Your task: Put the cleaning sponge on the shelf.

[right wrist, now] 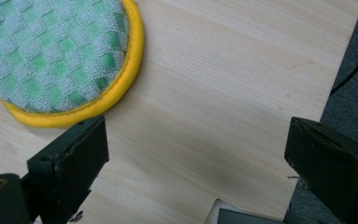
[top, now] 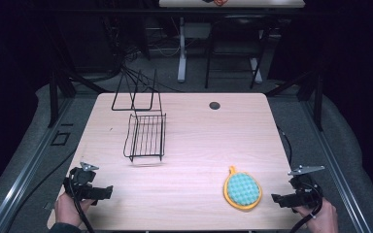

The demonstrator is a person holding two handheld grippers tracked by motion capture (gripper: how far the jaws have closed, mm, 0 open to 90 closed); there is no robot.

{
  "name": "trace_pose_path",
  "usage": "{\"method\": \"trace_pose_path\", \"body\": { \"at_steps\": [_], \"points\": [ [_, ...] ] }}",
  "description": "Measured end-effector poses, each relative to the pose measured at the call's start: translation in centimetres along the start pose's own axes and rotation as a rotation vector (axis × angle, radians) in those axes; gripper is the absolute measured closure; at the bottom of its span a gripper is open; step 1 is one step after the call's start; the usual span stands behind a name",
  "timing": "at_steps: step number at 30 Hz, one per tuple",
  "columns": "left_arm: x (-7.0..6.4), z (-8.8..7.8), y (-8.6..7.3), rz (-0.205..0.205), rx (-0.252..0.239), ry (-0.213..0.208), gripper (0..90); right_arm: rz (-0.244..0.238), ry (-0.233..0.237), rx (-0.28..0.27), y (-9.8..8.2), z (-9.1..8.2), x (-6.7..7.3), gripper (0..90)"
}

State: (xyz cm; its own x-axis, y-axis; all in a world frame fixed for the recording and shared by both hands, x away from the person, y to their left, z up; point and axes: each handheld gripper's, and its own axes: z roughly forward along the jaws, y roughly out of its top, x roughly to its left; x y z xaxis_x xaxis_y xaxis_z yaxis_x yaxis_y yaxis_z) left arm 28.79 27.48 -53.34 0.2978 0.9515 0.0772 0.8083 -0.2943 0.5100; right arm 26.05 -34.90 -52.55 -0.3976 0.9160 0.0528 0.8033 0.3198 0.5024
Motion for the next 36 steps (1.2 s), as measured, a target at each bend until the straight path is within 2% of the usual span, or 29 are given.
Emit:
{"method": "trace_pose_path", "body": {
  "at_steps": [13, 16, 18, 19, 21, 24, 25, 28, 30, 31, 35, 36],
  "points": [
    [-0.1, 0.0, 0.1, 0.006, -0.003, -0.018, 0.2, -0.051, 0.039, -0.009, 1.1, 0.3, 1.5, 5.1],
    [-0.2, 0.1, 0.2, 0.009, -0.004, -0.021, 0.1, -0.056, 0.06, -0.013, 1.6, 0.6, 2.0, 4.3],
    [-0.2, 0.1, 0.3, 0.016, -0.004, -0.019, 0.1, -0.075, 0.076, 0.001, 2.3, 1.1, 2.6, 0.5],
    [-0.2, 0.1, 0.3, 0.016, -0.004, -0.019, 0.1, -0.075, 0.076, 0.001, 2.3, 1.1, 2.6, 0.5],
    [-0.2, 0.2, 0.2, 0.015, 0.001, -0.019, 0.2, -0.107, 0.075, 0.013, 2.9, 1.6, 3.2, 0.0],
    [-0.1, 0.3, 0.2, 0.011, 0.002, -0.02, 0.1, -0.11, 0.091, 0.017, 3.2, 1.9, 3.6, 0.0],
    [-0.1, 0.3, 0.2, 0.013, 0.002, -0.019, 0.1, -0.125, 0.098, 0.014, 3.4, 2.2, 3.9, 0.0],
    [-0.2, 0.3, 0.3, 0.018, 0.006, -0.022, 0.1, -0.116, 0.11, 0.009, 3.5, 2.4, 4.1, 0.0],
    [-0.2, 0.4, 0.3, 0.021, 0.007, -0.022, 0.1, -0.12, 0.117, 0.016, 3.7, 2.7, 4.2, 1.0],
    [-0.2, 0.4, 0.4, 0.024, 0.01, -0.022, 0.1, -0.121, 0.135, 0.024, 3.8, 2.9, 4.4, 4.0],
    [-0.2, 0.4, 0.4, 0.022, 0.01, -0.02, 0.1, -0.127, 0.149, 0.02, 4.1, 3.2, 4.7, 10.0],
    [-0.2, 0.5, 0.4, 0.021, 0.011, -0.019, 0.1, -0.132, 0.163, 0.019, 4.3, 3.5, 4.9, 14.7]
  ]
}}
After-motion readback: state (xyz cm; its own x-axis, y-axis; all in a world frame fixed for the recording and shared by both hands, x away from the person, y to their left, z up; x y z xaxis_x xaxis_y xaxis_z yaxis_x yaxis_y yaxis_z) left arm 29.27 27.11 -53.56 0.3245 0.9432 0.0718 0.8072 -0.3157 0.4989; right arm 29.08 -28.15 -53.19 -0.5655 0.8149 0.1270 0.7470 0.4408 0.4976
